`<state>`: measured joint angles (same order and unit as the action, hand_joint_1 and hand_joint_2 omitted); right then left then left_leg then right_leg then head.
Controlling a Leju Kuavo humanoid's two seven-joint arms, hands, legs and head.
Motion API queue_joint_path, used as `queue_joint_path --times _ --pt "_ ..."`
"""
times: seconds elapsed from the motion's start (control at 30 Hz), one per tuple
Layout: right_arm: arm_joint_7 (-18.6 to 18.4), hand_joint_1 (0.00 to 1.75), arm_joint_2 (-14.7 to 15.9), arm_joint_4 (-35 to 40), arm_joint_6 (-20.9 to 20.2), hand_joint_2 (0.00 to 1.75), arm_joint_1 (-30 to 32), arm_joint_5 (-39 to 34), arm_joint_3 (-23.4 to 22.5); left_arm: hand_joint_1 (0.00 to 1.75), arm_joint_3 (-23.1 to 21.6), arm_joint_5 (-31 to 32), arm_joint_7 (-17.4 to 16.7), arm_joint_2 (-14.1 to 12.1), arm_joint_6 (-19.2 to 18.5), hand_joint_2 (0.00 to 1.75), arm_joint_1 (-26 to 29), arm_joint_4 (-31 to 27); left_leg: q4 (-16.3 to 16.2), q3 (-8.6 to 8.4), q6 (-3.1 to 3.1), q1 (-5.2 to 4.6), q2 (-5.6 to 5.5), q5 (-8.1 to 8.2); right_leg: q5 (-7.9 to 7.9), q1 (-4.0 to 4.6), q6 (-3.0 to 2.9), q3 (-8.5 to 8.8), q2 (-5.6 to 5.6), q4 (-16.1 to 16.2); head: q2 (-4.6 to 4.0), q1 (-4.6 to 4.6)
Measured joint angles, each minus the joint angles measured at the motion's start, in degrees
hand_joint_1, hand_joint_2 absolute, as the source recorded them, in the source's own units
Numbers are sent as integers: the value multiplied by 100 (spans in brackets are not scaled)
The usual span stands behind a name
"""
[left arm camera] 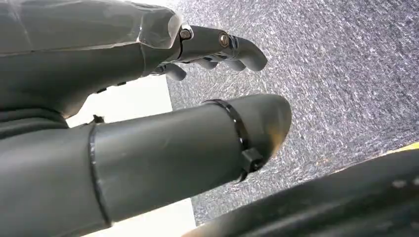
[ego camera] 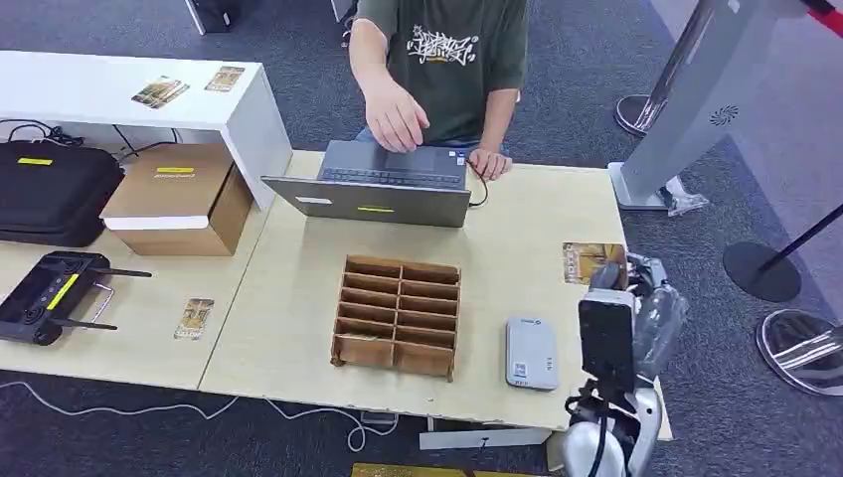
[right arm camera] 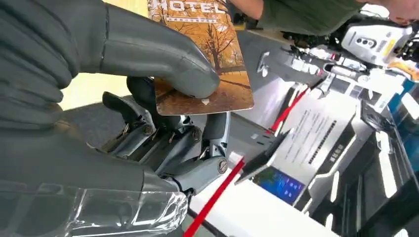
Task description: Pass the card to the sensor for recognition and then transmit it.
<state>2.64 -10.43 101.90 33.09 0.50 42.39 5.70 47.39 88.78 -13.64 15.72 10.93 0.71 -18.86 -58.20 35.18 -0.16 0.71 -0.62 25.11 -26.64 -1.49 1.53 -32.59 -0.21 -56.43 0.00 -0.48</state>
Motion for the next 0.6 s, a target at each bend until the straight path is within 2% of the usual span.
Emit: queue_joint_path --times 0.23,0.5,0.57,0.6 --pt "-146 171 0 -391 107 175 -648 1529 -31 0 -148 0 -11 -7 31 0 -14 2 0 -1 -2 0 4 -3 8 0 -1 -1 5 0 0 0" --pt "-354 175 13 -1073 201 175 -1538 2496 -20 0 -630 0 -20 -79 22 0 -57 48 0 1 -2 0 3 -11 17 0 1 0 3 -1 0 2" --pt "-258 175 4 -1487 203 175 -1931 2544 110 0 -1017 2 263 -92 -366 0 -184 90 -1 3 -7 -1 5 -21 30 -1 -2 -12 17 -1 0 0" --pt "-324 173 -15 -1778 238 175 -2175 2640 223 0 -1392 4 357 -81 -589 0 -348 90 -1 10 -3 -4 7 -39 42 -4 3 -19 16 -1 0 -4"
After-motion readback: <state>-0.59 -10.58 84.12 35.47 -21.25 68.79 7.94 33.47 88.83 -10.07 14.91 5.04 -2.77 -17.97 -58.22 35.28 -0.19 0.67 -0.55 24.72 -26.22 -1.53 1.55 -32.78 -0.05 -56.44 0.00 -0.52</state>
